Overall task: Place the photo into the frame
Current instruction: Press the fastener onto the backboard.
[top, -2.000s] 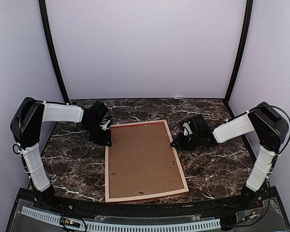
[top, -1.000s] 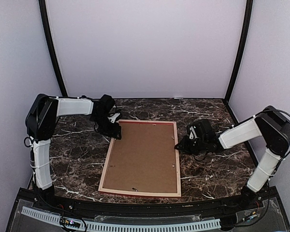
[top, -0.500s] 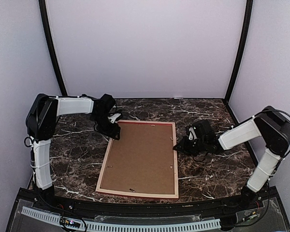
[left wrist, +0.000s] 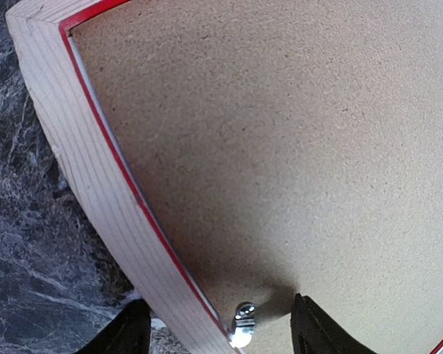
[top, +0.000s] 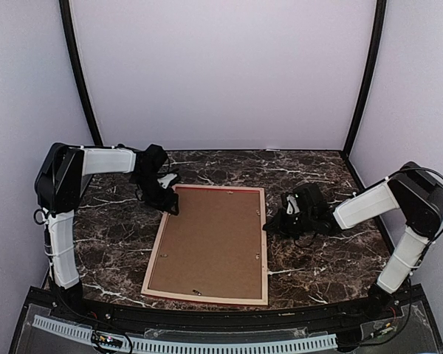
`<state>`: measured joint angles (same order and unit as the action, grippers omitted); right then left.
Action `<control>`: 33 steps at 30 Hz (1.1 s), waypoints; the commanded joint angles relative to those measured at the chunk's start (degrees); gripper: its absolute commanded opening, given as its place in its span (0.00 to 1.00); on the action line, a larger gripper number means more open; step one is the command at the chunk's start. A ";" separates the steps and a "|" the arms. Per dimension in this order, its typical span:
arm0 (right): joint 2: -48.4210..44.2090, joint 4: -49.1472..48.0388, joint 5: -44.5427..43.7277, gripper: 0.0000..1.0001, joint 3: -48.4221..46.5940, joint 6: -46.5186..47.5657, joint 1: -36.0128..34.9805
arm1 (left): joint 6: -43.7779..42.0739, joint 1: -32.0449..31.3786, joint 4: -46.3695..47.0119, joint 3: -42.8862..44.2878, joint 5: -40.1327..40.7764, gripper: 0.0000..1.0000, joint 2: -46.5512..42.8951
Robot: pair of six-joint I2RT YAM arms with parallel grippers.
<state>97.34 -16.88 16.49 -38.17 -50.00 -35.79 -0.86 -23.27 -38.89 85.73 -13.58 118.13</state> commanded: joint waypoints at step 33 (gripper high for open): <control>3.55 9.16 1.35 0.00 0.16 1.55 -1.39 | -0.85 1.96 0.79 -5.19 2.72 0.29 -4.57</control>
<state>97.62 -16.99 18.02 -38.68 -49.93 -35.88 -0.95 -21.39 -38.39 82.32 -12.60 115.81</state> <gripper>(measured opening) 0.003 0.337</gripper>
